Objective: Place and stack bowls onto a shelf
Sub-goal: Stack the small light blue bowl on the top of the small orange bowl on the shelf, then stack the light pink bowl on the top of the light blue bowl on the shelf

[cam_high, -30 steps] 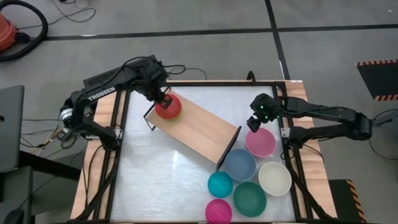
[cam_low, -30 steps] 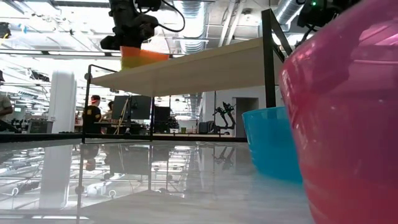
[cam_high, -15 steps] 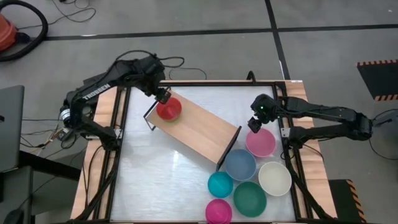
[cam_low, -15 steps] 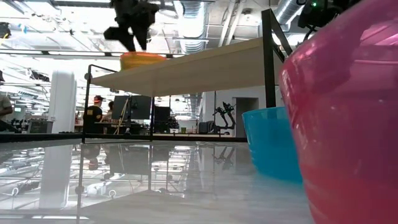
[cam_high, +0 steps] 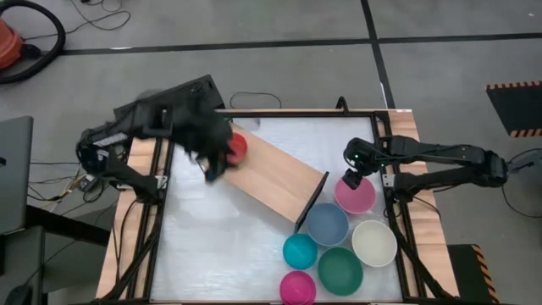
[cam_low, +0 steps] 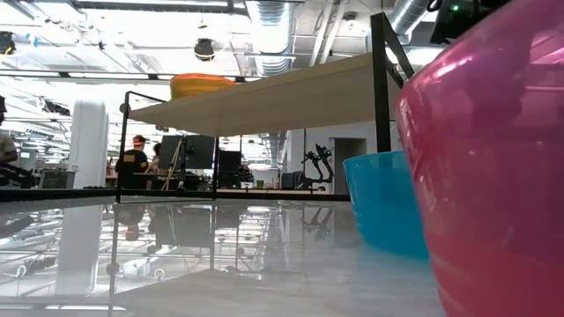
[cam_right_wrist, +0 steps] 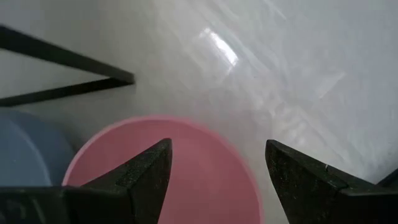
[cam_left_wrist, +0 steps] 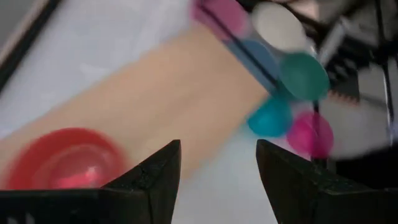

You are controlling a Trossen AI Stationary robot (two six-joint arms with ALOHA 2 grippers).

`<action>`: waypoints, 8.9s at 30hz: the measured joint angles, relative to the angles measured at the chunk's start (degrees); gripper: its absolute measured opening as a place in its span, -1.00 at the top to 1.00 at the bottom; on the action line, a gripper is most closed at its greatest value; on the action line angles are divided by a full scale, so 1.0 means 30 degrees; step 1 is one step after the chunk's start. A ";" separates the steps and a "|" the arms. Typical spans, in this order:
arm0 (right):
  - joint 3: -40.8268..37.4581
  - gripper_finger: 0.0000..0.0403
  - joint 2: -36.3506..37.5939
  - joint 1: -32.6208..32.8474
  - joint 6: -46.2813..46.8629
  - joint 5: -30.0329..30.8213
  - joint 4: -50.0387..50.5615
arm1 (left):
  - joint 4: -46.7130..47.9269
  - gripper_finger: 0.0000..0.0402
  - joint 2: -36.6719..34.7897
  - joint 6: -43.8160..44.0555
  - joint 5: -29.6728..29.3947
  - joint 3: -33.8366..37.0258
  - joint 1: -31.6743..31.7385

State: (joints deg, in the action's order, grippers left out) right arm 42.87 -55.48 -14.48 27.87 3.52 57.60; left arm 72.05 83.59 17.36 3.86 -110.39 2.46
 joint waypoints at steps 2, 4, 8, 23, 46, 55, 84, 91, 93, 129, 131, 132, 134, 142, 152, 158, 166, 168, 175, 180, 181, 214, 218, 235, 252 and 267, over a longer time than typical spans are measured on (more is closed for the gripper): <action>0.0000 -0.42 0.0000 0.0267 0.0038 -0.0019 -0.0004 | -0.0345 0.04 0.0380 0.0514 -0.1509 0.0000 -0.2150; 0.0000 -0.42 0.0000 0.0495 -0.0169 -0.0040 -0.0007 | -0.1294 0.04 0.0919 0.1399 -0.3519 0.0000 -0.3829; 0.0000 -0.42 0.0000 0.0871 -0.0440 0.0017 -0.0061 | -0.2883 0.04 0.2404 0.3633 -0.6137 0.0007 -0.5894; 0.0000 -0.42 0.0000 0.1071 -0.0332 0.0171 -0.0071 | -0.3763 0.04 0.9528 1.5118 -0.6286 0.0015 -0.8616; 0.0000 -0.42 -0.0007 0.1027 -0.1978 0.0390 -0.1581 | -0.9436 0.04 1.5715 2.5685 -0.8453 0.0043 -1.0048; 0.0000 -0.42 -0.0007 0.1027 -0.2320 0.0382 -0.1603 | -0.8498 0.04 1.5366 2.5492 -0.8456 -0.0765 -0.9910; 0.0000 -0.42 -0.0007 0.1030 -0.2313 0.0390 -0.1866 | -0.9188 0.99 1.6553 2.4664 -0.6647 -0.1255 -0.9524; 0.0000 -0.42 -0.0007 0.1029 -0.2600 0.0397 -0.1891 | -0.8188 1.00 1.6553 2.3682 -0.7392 -0.3166 -0.9391; 0.0000 -0.42 0.0000 0.1027 -0.2800 0.0390 -0.1878 | -0.7577 1.00 1.6553 2.3294 -0.7397 -0.3739 -0.9356; 0.0003 -0.42 0.0270 0.1027 -0.3906 -0.0186 -0.2865 | 0.6008 1.00 0.5001 2.0985 -1.5291 -0.7254 -0.3481; 0.0007 -0.42 0.0270 0.1001 -0.3969 -0.0142 -0.2928 | 0.5954 1.00 0.4824 1.8907 -1.3838 -0.6932 -0.1995; 0.0007 -0.42 0.0270 0.0927 -0.3959 -0.0120 -0.2957 | 0.5985 1.00 0.4801 1.8141 -1.3056 -0.6676 -0.1299; 0.0007 -0.42 0.0270 0.0746 -0.3865 -0.0120 -0.2936 | 0.5970 1.00 0.4708 1.7127 -1.1983 -0.5810 -0.0058; 0.0007 -0.42 0.0270 -0.0261 -0.3977 -0.0113 -0.2924 | 0.5993 1.00 0.2280 1.5996 -0.9385 -0.0748 0.3008; 0.0004 -0.42 0.0270 -0.1359 -0.4761 -0.0122 -0.2940 | 0.3306 1.00 -0.0277 1.6277 -0.7977 0.4303 0.3955; 0.0007 -0.42 0.0270 -0.1778 -0.4812 -0.0245 -0.2929 | 0.2239 1.00 -0.0262 1.6090 -0.7844 0.5992 0.3969; 0.0007 -0.42 0.0270 -0.1850 -0.4821 -0.0259 -0.2863 | 0.2681 1.00 -0.0265 1.6389 -0.8773 0.6171 0.3969; 0.0007 -0.42 0.0270 -0.1850 -0.4893 -0.0259 -0.2863 | 0.2915 1.00 -0.0262 1.6559 -0.8940 0.6171 0.3969; 0.0007 -0.42 0.0270 -0.1850 -0.5320 -0.1075 -0.3015 | 0.2928 0.95 -0.0270 1.6152 -0.8570 0.6171 0.3962; 0.0007 -0.42 0.0270 -0.1850 -0.5752 -0.1353 -0.3295 | 0.2830 0.66 -0.0270 1.6010 -0.8857 0.6126 0.3958; 0.0007 -0.42 0.0270 -0.1850 -0.5759 -0.1351 -0.3293 | 0.2795 0.59 -0.0270 1.5874 -0.8818 0.6086 0.3962; 0.3730 -0.42 0.0270 -0.1850 -0.6347 -0.1140 -0.3242 | 0.0405 1.00 -0.2128 1.3137 -0.6096 0.5493 0.4188; 0.3730 -0.42 0.0270 -0.1850 -0.6408 -0.1140 -0.3242 | 0.1214 1.00 -0.1137 1.2563 -0.5891 0.5508 0.4299; 0.3730 -0.42 0.0270 -0.1850 -0.6444 -0.1145 -0.3228 | 0.1148 1.00 -0.1531 1.2748 -0.6211 0.6546 0.5407; 0.3723 -0.42 0.0266 -0.1850 -0.6484 -0.1147 -0.3228 | -0.1743 1.00 -0.2222 1.2203 -0.4491 0.8951 0.5390; 0.3723 -0.42 0.0284 -0.0846 -0.7759 -0.4515 -0.3228 | -0.5717 1.00 -0.3876 1.2185 -0.4093 0.7362 0.3326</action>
State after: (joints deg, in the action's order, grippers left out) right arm 54.04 -54.63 -17.02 4.59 -10.03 47.92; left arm 54.90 71.97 53.91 -8.42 -88.30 12.44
